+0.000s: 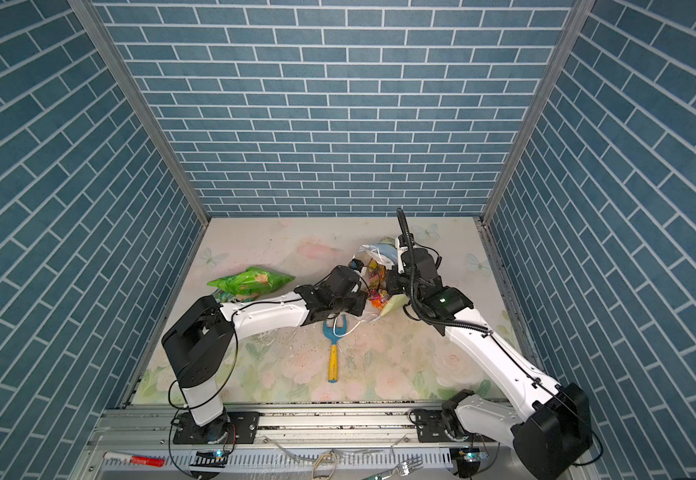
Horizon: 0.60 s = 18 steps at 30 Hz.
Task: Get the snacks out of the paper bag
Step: 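Close the left gripper on the Fox's Fruits candy bag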
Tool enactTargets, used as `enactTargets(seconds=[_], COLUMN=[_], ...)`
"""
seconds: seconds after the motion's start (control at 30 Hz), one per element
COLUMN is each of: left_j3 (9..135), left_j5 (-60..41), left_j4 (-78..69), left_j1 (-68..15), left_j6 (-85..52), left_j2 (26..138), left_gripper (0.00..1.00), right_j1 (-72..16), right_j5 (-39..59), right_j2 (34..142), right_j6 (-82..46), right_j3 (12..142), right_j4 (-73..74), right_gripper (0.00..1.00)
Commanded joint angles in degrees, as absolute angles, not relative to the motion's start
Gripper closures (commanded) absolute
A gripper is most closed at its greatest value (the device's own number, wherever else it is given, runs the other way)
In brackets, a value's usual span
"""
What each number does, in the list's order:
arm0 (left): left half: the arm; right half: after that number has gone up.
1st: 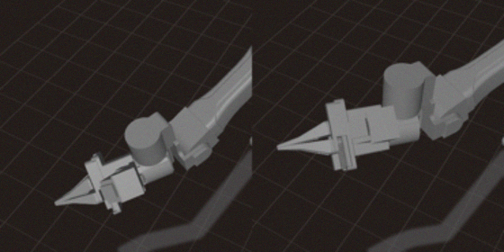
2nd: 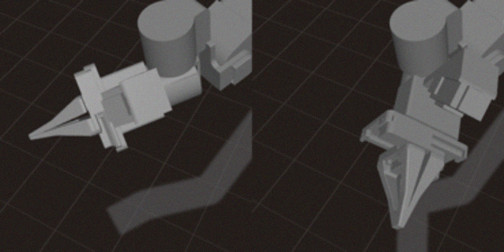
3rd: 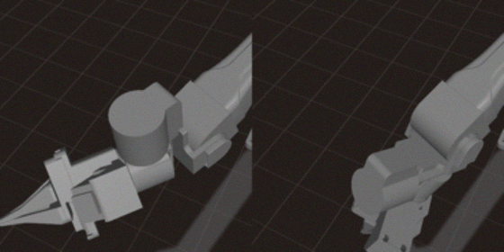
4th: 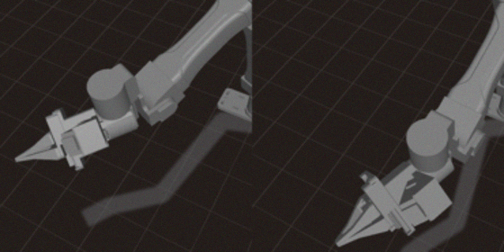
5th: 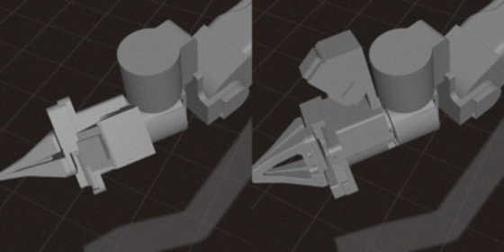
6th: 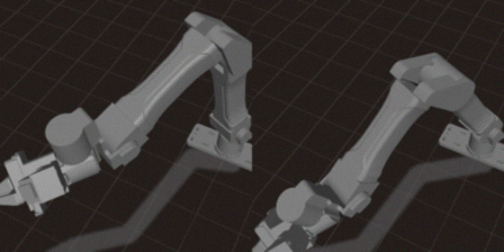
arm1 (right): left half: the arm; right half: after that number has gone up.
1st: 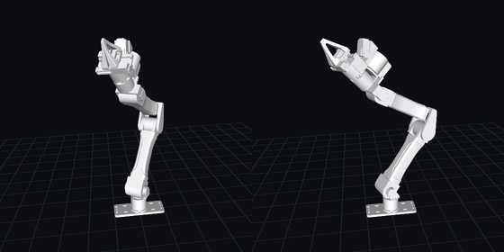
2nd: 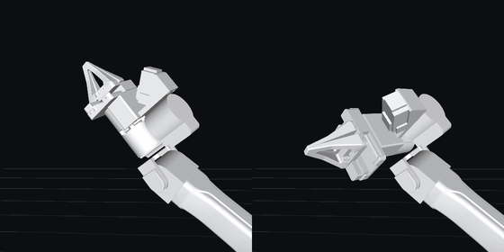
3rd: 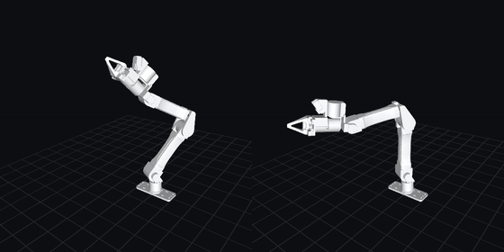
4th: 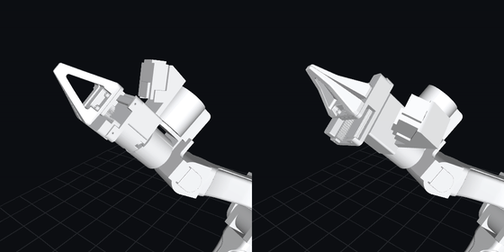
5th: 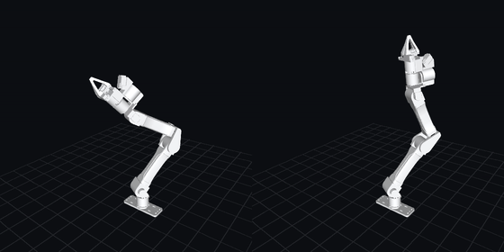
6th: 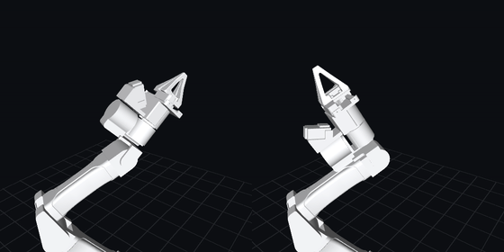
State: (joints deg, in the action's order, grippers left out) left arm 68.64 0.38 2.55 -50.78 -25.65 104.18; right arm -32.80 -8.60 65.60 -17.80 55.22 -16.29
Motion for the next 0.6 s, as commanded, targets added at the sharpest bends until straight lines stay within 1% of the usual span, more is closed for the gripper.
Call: enactTargets(seconds=[0.0, 0.57], left_j3=[68.08, 66.2], left_j5=[1.76, 0.69], left_j4=[0.98, 0.46], left_j1=[-50.8, -50.8], left_j6=[-25.27, -25.48], left_j2=[101.01, 96.91], left_gripper=[1.0, 1.0], right_j1=[-32.7, -32.7], right_j5=[-9.93, -9.93], right_j2=[65.08, 65.23], right_j6=[-19.43, -19.51], right_j3=[54.49, 54.49], right_j4=[-17.0, -17.09], right_gripper=[1.0, 1.0])
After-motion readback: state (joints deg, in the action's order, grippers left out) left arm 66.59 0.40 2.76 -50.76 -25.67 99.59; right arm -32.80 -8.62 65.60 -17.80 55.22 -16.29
